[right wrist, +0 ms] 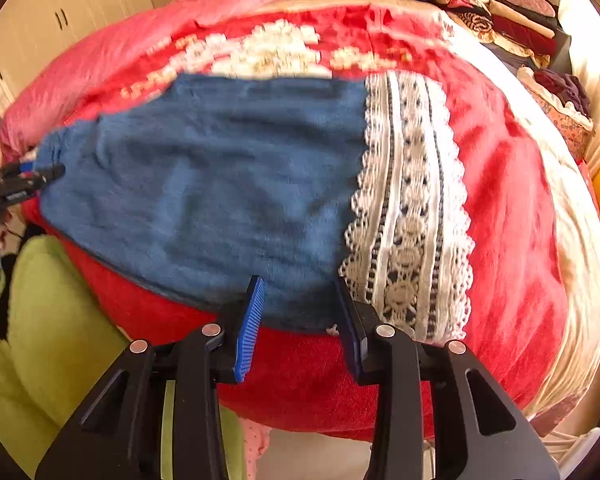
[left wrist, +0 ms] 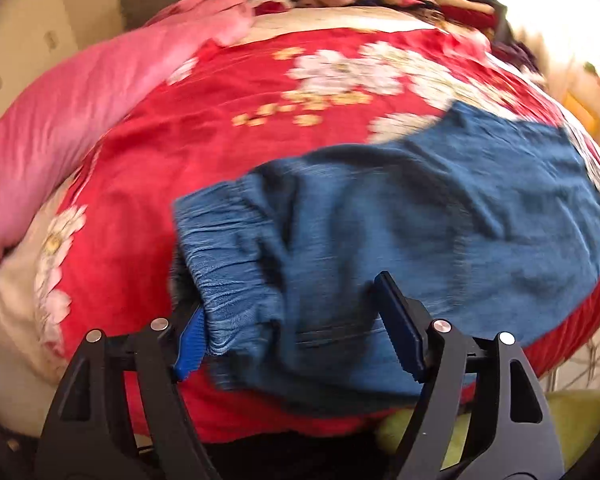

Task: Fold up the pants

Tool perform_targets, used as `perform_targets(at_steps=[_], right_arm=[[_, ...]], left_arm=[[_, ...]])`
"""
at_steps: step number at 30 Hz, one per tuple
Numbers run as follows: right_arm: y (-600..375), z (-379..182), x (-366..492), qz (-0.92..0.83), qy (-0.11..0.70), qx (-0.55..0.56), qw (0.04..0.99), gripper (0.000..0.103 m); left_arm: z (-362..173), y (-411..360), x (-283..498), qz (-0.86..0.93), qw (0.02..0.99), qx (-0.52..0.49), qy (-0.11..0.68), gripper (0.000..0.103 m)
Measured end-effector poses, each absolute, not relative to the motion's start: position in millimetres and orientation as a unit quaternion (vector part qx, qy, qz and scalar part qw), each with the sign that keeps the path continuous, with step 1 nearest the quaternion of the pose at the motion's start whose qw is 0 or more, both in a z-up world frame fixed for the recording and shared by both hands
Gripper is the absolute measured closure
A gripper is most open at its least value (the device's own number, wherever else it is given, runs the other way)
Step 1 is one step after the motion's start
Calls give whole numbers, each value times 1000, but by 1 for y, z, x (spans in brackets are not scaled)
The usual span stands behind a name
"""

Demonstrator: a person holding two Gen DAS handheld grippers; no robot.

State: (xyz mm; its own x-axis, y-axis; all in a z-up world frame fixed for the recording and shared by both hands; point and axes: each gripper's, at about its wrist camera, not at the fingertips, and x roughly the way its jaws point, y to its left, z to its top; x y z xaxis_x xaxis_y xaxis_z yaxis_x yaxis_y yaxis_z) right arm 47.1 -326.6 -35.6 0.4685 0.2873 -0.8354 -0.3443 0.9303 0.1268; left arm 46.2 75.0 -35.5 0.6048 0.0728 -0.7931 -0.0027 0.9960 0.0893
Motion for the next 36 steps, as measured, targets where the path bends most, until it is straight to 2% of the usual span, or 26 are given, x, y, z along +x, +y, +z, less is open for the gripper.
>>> perform_targets(at_steps=[2, 5, 10, 13, 16, 21, 28, 34, 35, 36], right_arm=[[-336, -24, 51, 175, 461, -13, 870, 57], [-347, -14, 60, 158, 445, -5, 881, 57], [-363, -5, 82, 140, 434, 19, 890, 57], [-376, 3, 104, 131, 423, 49, 895, 56], [-389, 7, 127, 116, 417, 74, 898, 56], [-403, 4, 166, 127, 426, 110, 889, 56], [-404, -24, 202, 158, 455, 127, 867, 56], [-403, -61, 215, 180, 483, 150, 844, 56], [-403, -63, 214, 184, 482, 150, 844, 63], [-401, -65, 212, 193, 476, 148, 845, 68]], left_arm=[[-33, 93, 45, 30, 894, 11, 446, 36], [-28, 116, 38, 61, 894, -11, 445, 29], [-15, 145, 29, 62, 896, -79, 432, 29], [13, 135, 30, 54, 912, -70, 402, 28], [45, 109, 43, 20, 926, -56, 373, 22], [63, 48, 93, -61, 925, -25, 374, 19], [15, -26, 176, -160, 886, -15, 436, 19], [-38, -47, 226, -163, 859, -12, 485, 19], [-49, -49, 231, -160, 852, -14, 498, 21], [-56, -51, 233, -158, 849, -17, 505, 37]])
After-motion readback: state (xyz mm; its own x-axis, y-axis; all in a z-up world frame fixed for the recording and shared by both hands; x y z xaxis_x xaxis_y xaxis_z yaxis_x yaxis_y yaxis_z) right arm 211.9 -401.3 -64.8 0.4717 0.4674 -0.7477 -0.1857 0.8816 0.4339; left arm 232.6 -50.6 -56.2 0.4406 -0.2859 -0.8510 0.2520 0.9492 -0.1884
